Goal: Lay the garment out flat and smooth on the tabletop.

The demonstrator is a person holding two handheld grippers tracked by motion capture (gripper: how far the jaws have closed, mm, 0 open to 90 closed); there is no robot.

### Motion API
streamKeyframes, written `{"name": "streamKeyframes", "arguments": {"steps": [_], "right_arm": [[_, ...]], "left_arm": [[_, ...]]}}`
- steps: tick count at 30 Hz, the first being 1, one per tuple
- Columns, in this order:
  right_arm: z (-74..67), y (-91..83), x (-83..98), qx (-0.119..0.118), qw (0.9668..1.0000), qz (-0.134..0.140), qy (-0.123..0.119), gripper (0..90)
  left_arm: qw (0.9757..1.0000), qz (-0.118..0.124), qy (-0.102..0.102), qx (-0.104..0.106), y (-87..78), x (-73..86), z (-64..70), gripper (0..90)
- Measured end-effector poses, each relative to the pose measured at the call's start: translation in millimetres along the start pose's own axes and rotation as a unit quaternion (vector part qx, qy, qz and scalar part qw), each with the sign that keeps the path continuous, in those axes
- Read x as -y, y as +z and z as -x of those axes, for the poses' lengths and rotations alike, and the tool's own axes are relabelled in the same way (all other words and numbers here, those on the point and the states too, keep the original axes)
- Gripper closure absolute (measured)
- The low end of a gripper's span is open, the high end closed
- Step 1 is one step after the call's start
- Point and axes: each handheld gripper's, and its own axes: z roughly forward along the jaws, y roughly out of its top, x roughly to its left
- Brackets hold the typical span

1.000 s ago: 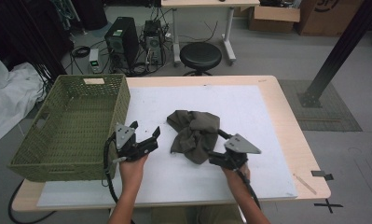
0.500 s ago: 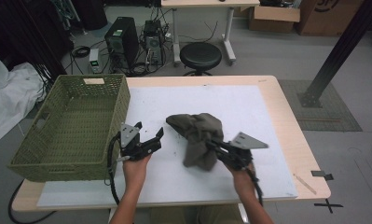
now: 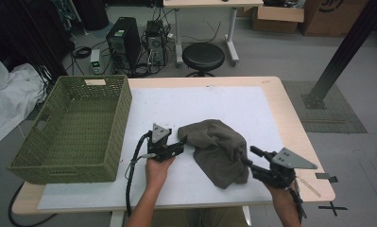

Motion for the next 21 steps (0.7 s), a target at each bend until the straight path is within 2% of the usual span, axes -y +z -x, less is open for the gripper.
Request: {"name": "streamKeyframes", "arguments": {"steps": [1, 2, 3, 4, 5, 7, 8, 9, 10, 12, 13, 14, 15, 16, 17, 18, 19, 21], "right_arm": [[-11.8, 8.8, 0.3, -0.022, 0.9991, -0.022, -0.028, 45.4], [-19.6, 15.4, 1.9, -0.034, 0.9974, -0.038, -0.051, 45.4], [-32.2, 28.2, 6.8, -0.056, 0.9930, -0.065, -0.081, 45.2], [-39.0, 36.4, 10.4, -0.067, 0.9900, -0.082, -0.093, 45.2], [-47.5, 47.0, 15.3, -0.070, 0.9857, -0.105, -0.112, 45.4], [-59.0, 66.8, 23.1, -0.055, 0.9750, -0.150, -0.155, 51.1], [-59.4, 72.0, 24.7, -0.053, 0.9724, -0.161, -0.160, 57.8], [-57.8, 77.5, 26.1, -0.054, 0.9702, -0.175, -0.158, 69.3], [-53.4, 80.7, 25.3, -0.065, 0.9723, -0.178, -0.136, 85.6], [-49.1, 81.3, 22.0, -0.067, 0.9713, -0.183, -0.137, 89.4], [-45.1, 79.1, 19.0, -0.077, 0.9750, -0.167, -0.125, 89.6], [-39.7, 74.1, 14.6, -0.079, 0.9813, -0.137, -0.110, 89.7], [-30.2, 65.9, 7.3, -0.069, 0.9890, -0.097, -0.088, 89.7], [-23.1, 60.4, 2.5, -0.057, 0.9928, -0.073, -0.076, 89.7], [-10.2, 51.2, -5.3, -0.030, 0.9972, -0.035, -0.059, 89.6], [10.3, 43.0, -15.3, 0.022, 0.9980, -0.007, -0.058, 89.7], [10.3, 43.0, -15.3, 0.022, 0.9980, -0.007, -0.058, 89.7], [38.5, 39.6, -23.3, 0.083, 0.9954, 0.018, -0.043, 89.7]], "left_arm": [[1.0000, -0.006, -0.006, 0.004, 3.8, -0.2, -0.1, 33.3], [0.9998, -0.012, -0.012, 0.005, 9.1, -0.2, 0.5, 34.6], [0.9998, -0.012, -0.014, 0.004, 11.4, -0.3, 1.4, 36.6], [0.9999, -0.009, -0.014, -0.001, 13.2, -0.3, 2.9, 36.6], [0.9999, -0.005, -0.015, -0.004, 14.0, -0.4, 4.3, 36.5], [0.9999, -0.001, -0.010, -0.008, 14.2, -1.4, 5.8, 34.9], [0.9999, -0.001, -0.007, -0.011, 13.7, -1.9, 5.6, 34.1], [0.9999, 0.001, -0.006, -0.013, 12.5, -2.4, 4.6, 33.9], [0.9999, 0.002, -0.006, -0.016, 11.2, -2.9, 3.4, 33.6], [0.9998, 0.006, -0.007, -0.020, 8.8, -3.8, 0.9, 32.8], [0.9997, 0.009, -0.006, -0.022, 7.4, -4.3, -0.5, 32.7], [0.9996, 0.011, -0.004, -0.026, 5.6, -4.9, -1.9, 32.7], [0.9995, 0.014, -0.003, -0.028, 4.6, -5.0, -2.5, 32.6], [0.9993, 0.017, -0.001, -0.032, 3.6, -5.1, -3.2, 32.6], [0.9993, 0.018, 0.000, -0.034, 3.4, -5.1, -3.5, 32.7], [0.9992, 0.020, 0.001, -0.034, 3.6, -5.0, -3.5, 32.8], [0.9992, 0.020, 0.002, -0.035, 4.0, -4.9, -3.1, 32.8], [0.9992, 0.022, 0.004, -0.034, 5.2, -4.3, -1.1, 32.8]]}}
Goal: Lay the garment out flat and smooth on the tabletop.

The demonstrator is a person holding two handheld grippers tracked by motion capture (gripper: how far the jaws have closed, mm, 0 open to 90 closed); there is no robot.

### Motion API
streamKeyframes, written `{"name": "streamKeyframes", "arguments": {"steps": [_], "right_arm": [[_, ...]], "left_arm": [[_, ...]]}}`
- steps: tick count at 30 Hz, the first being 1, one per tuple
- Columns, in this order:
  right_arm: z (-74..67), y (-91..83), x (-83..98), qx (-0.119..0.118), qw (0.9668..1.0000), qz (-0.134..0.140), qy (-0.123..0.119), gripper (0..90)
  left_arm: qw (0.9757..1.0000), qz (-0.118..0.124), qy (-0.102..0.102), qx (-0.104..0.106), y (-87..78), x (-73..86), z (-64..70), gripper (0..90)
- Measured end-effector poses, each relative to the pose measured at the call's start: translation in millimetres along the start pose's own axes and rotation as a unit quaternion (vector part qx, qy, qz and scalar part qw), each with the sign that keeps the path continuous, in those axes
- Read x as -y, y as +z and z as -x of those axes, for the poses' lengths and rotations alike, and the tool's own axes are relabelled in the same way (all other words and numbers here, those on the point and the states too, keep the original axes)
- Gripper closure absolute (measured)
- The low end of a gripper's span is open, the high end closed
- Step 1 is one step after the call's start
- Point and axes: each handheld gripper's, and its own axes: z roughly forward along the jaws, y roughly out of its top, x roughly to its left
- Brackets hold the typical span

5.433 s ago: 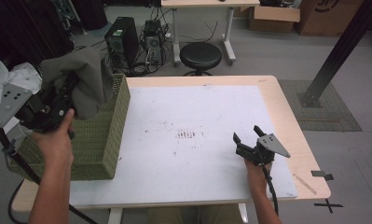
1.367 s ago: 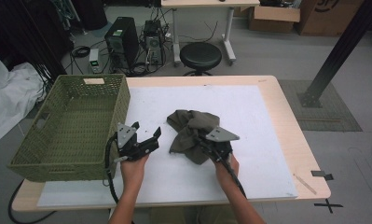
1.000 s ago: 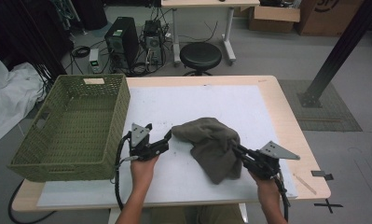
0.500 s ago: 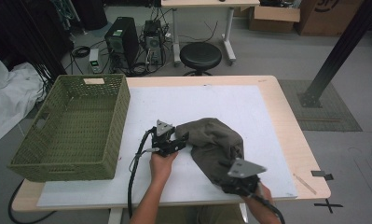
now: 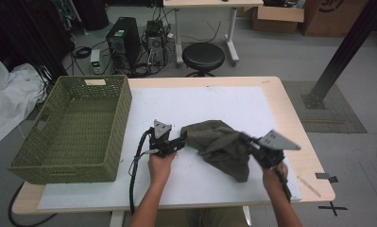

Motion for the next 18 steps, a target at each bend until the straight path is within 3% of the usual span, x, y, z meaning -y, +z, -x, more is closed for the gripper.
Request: {"name": "streamKeyframes", "arguments": {"steps": [2, 4, 6, 7, 9, 12, 13, 16, 18], "right_arm": [[29.8, 6.3, -2.0, 0.063, 0.9979, 0.004, 0.016, 89.7], [57.3, 17.9, 1.2, 0.109, 0.9931, -0.021, 0.037, 89.5], [73.8, 31.1, 8.0, 0.127, 0.9886, -0.067, 0.045, 88.9], [77.5, 36.7, 11.7, 0.121, 0.9875, -0.087, 0.050, 87.5], [75.7, 39.2, 15.7, 0.103, 0.9889, -0.091, 0.057, 77.1], [65.3, 24.8, 16.0, 0.096, 0.9908, -0.069, 0.066, 63.3], [62.8, 19.3, 15.5, 0.097, 0.9911, -0.063, 0.065, 60.8], [52.1, -5.5, 14.8, 0.100, 0.9925, -0.041, 0.057, 57.2], [45.5, -19.7, 17.1, 0.098, 0.9932, -0.036, 0.051, 56.5]], "left_arm": [[1.0000, 0.000, 0.004, 0.003, 0.8, 0.9, 3.2, 32.8], [0.9999, -0.003, 0.005, 0.008, 2.4, 1.9, 5.5, 32.8], [0.9997, -0.006, 0.001, 0.021, 5.0, 3.1, 7.7, 32.8], [0.9994, -0.009, 0.002, 0.034, 7.3, 3.9, 9.9, 32.8], [0.9987, -0.017, 0.012, 0.046, 11.2, 4.8, 13.8, 32.8], [0.9968, -0.041, 0.031, 0.061, 19.6, 5.8, 20.9, 32.6], [0.9959, -0.047, 0.042, 0.065, 22.1, 4.7, 23.9, 32.0], [0.9950, -0.046, 0.044, 0.077, 25.7, 4.0, 28.2, 32.8], [0.9932, -0.066, 0.043, 0.086, 31.5, 2.1, 29.8, 33.0]]}}
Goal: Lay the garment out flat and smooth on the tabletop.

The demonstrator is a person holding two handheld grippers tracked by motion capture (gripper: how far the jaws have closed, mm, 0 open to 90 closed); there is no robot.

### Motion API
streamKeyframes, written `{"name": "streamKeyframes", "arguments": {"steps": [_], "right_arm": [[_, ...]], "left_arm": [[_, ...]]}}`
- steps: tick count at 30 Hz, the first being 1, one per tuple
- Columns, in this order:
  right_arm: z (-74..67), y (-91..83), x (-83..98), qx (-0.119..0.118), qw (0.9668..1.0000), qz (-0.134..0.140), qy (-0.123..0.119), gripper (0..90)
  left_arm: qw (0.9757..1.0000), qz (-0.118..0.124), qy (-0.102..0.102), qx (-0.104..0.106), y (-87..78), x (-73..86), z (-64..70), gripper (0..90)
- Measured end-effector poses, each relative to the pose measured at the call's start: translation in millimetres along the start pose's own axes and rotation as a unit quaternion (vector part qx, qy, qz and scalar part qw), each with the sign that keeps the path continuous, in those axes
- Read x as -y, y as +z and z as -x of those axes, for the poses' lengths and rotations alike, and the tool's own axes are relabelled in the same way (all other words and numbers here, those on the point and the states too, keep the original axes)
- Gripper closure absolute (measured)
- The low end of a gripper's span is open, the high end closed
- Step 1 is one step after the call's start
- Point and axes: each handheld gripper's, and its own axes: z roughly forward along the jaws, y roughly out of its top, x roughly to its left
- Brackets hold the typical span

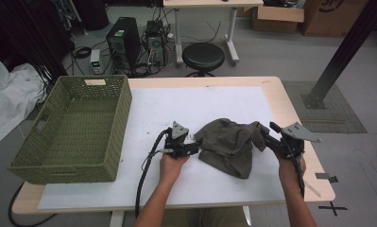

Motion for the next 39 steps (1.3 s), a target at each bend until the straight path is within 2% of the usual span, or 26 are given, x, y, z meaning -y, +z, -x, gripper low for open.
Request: {"name": "streamKeyframes", "arguments": {"steps": [3, 5, 6, 7, 8, 9, 10, 12, 14, 16, 17, 18, 19, 21, 22, 23, 24, 25, 26, 28, 30, 33, 36, 38, 39], "right_arm": [[-4.7, -14.3, 8.6, -0.013, 0.9999, 0.002, 0.000, 55.0], [-8.2, -16.4, 16.0, -0.029, 0.9995, -0.009, 0.004, 53.5], [-10.1, -15.4, 20.0, -0.037, 0.9992, -0.016, 0.004, 53.1], [-11.8, -13.7, 24.1, -0.045, 0.9987, -0.024, 0.006, 52.2], [-13.6, -12.0, 28.2, -0.050, 0.9983, -0.031, 0.007, 51.8], [-15.4, -10.9, 31.8, -0.056, 0.9978, -0.037, 0.008, 51.5], [-18.4, -10.5, 35.5, -0.061, 0.9973, -0.041, 0.009, 51.2], [-22.5, -10.3, 38.4, -0.073, 0.9963, -0.044, 0.008, 51.1], [-27.1, -11.3, 38.6, -0.091, 0.9947, -0.046, 0.010, 52.2], [-34.5, -11.8, 37.6, -0.128, 0.9903, -0.053, 0.013, 52.0], [-40.3, -10.8, 37.4, -0.147, 0.9871, -0.062, 0.011, 51.9], [-47.7, -8.5, 38.1, -0.158, 0.9848, -0.072, 0.002, 51.0], [-58.0, -3.5, 40.0, -0.158, 0.9831, -0.090, -0.016, 49.2], [-68.2, 5.3, 44.3, -0.136, 0.9835, -0.114, -0.037, 47.8], [-72.5, 12.4, 46.3, -0.118, 0.9826, -0.137, -0.044, 49.3], [-74.9, 15.1, 45.3, -0.104, 0.9823, -0.148, -0.050, 49.8], [-75.8, 15.3, 44.2, -0.095, 0.9848, -0.139, -0.041, 51.6], [-75.5, 15.5, 43.9, -0.093, 0.9850, -0.142, -0.031, 51.5], [-75.1, 15.7, 43.8, -0.094, 0.9848, -0.144, -0.028, 50.7], [-74.0, 12.9, 44.1, -0.095, 0.9864, -0.133, -0.020, 49.3], [-72.2, 8.8, 44.6, -0.096, 0.9877, -0.123, -0.016, 48.7], [-67.4, 4.3, 46.8, -0.093, 0.9891, -0.114, -0.008, 47.8], [-63.2, 2.0, 48.1, -0.091, 0.9895, -0.112, -0.002, 47.1], [-62.0, 1.2, 48.4, -0.091, 0.9893, -0.114, -0.004, 46.6], [-61.6, 1.4, 48.8, -0.092, 0.9888, -0.117, -0.004, 46.4]], "left_arm": [[0.9994, -0.033, 0.004, 0.012, 11.4, -5.0, 3.5, 32.8], [0.9966, -0.076, 0.028, 0.015, 21.4, -8.7, 7.6, 37.0], [0.9948, -0.092, 0.039, 0.019, 25.7, -9.7, 10.0, 46.1], [0.9941, -0.094, 0.049, 0.023, 26.9, -10.0, 11.8, 57.7], [0.9946, -0.088, 0.051, 0.020, 26.0, -10.3, 12.7, 72.7], [0.9957, -0.078, 0.043, 0.024, 24.1, -10.0, 11.3, 86.2], [0.9963, -0.074, 0.033, 0.029, 23.1, -9.7, 9.6, 90.0], [0.9968, -0.067, 0.018, 0.038, 17.5, -8.7, 4.0, 90.0], [0.9982, -0.048, 0.004, 0.035, 6.2, -7.2, -3.0, 90.0], [0.9991, -0.020, -0.019, 0.033, -10.2, -6.1, -12.3, 90.0], [0.9994, -0.007, -0.023, 0.026, -19.3, -5.5, -17.1, 90.0], [0.9994, 0.010, -0.029, 0.017, -30.1, -4.8, -23.2, 90.0], [0.9993, 0.018, -0.033, 0.009, -36.1, -4.5, -26.5, 90.0], [0.9988, 0.030, -0.039, -0.003, -47.6, -3.9, -32.9, 90.0], [0.9987, 0.033, -0.038, -0.004, -50.6, -3.5, -33.9, 90.0], [0.9988, 0.036, -0.033, -0.005, -51.4, -3.2, -33.0, 90.0], [0.9988, 0.035, -0.032, -0.007, -49.2, -3.5, -31.5, 86.6], [0.9987, 0.033, -0.038, -0.008, -46.3, -3.8, -30.6, 74.2], [0.9980, 0.036, -0.053, -0.004, -41.5, -3.9, -29.5, 64.3], [0.9968, 0.032, -0.073, 0.007, -31.0, -4.7, -26.4, 55.2], [0.9970, 0.010, -0.075, 0.018, -18.4, -6.5, -22.2, 48.0], [0.9977, -0.019, -0.061, 0.024, 0.0, -10.0, -13.2, 44.0], [0.9961, -0.070, -0.049, 0.024, 19.9, -15.4, -5.4, 38.4], [0.9936, -0.108, -0.029, 0.015, 30.4, -18.0, 0.0, 42.6], [0.9933, -0.114, -0.018, 0.004, 33.2, -18.2, 2.9, 50.0]]}}
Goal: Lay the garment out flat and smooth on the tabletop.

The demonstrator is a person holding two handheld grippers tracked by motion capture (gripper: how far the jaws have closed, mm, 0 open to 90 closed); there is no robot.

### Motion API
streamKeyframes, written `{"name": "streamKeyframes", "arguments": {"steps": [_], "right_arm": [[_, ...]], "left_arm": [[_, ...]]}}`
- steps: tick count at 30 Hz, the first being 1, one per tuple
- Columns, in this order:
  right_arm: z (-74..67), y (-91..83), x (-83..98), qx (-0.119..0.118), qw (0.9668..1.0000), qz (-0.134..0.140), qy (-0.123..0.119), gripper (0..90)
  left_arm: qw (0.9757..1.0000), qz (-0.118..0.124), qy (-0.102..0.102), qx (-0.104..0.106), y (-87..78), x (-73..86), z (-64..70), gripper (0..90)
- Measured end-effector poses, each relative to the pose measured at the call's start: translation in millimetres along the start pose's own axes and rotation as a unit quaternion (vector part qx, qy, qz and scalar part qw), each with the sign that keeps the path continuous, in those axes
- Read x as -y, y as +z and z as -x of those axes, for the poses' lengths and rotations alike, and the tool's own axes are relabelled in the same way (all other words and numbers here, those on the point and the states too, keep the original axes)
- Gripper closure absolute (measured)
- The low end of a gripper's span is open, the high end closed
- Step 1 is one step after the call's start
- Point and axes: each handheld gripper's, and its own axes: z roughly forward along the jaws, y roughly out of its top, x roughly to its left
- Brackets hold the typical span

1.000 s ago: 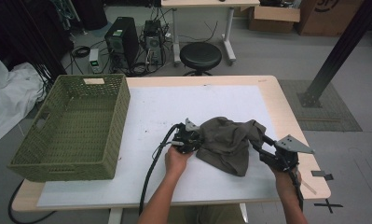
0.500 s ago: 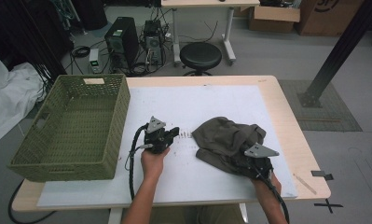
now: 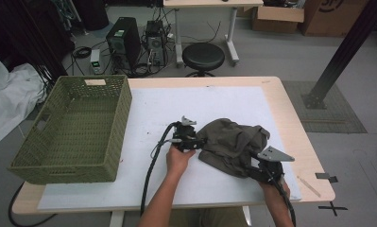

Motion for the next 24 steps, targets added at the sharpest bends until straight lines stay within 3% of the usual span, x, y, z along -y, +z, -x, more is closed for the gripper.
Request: {"name": "streamKeyframes", "arguments": {"steps": [1, 2, 3, 6, 8, 10, 11, 13, 17, 18, 20, 24], "right_arm": [[0.1, 0.4, 0.0, -0.001, 1.0000, -0.004, 0.000, 46.4], [-0.1, 0.9, -0.3, 0.000, 1.0000, -0.007, -0.001, 46.3], [-0.6, 1.8, -0.6, -0.001, 0.9999, -0.013, -0.001, 46.5], [-4.0, 5.2, -1.5, -0.001, 0.9994, -0.032, -0.012, 53.3], [-8.0, 8.1, -2.1, -0.005, 0.9984, -0.047, -0.030, 64.1], [-9.8, 9.7, -3.0, -0.015, 0.9980, -0.052, -0.033, 73.5], [-10.5, 10.3, -3.7, -0.025, 0.9979, -0.051, -0.032, 83.6], [-12.1, 11.9, -5.1, -0.060, 0.9965, -0.048, -0.030, 87.1], [-30.3, 15.0, -10.4, -0.140, 0.9889, -0.022, -0.046, 87.4], [-34.4, 15.0, -11.4, -0.154, 0.9866, -0.019, -0.049, 87.4], [-40.4, 13.6, -11.7, -0.180, 0.9821, -0.013, -0.053, 87.5], [-46.2, -0.1, -8.3, -0.260, 0.9641, 0.012, -0.054, 87.4]], "left_arm": [[1.0000, 0.004, 0.008, -0.002, 0.2, -0.4, 0.8, 59.7], [0.9999, 0.007, -0.001, 0.007, 0.7, -0.3, -0.6, 81.2], [0.9997, 0.008, -0.013, 0.017, 0.7, 0.0, -2.5, 84.6], [0.9985, 0.028, -0.033, 0.034, -9.7, 4.3, -9.7, 87.4], [0.9962, 0.051, -0.055, 0.044, -22.4, 7.0, -17.6, 87.6], [0.9934, 0.076, -0.074, 0.044, -42.5, 11.1, -29.9, 87.6], [0.9931, 0.081, -0.076, 0.039, -49.3, 12.7, -34.1, 87.6], [0.9916, 0.094, -0.085, 0.027, -70.0, 18.2, -46.9, 87.7], [0.9829, 0.145, -0.113, 0.018, -108.2, 27.3, -63.3, 87.7], [0.9815, 0.151, -0.117, 0.016, -115.0, 28.0, -65.3, 87.7], [0.9764, 0.170, -0.132, 0.015, -132.3, 29.1, -70.1, 87.7], [0.9719, 0.197, -0.129, 0.006, -151.1, 24.7, -70.8, 87.7]]}}
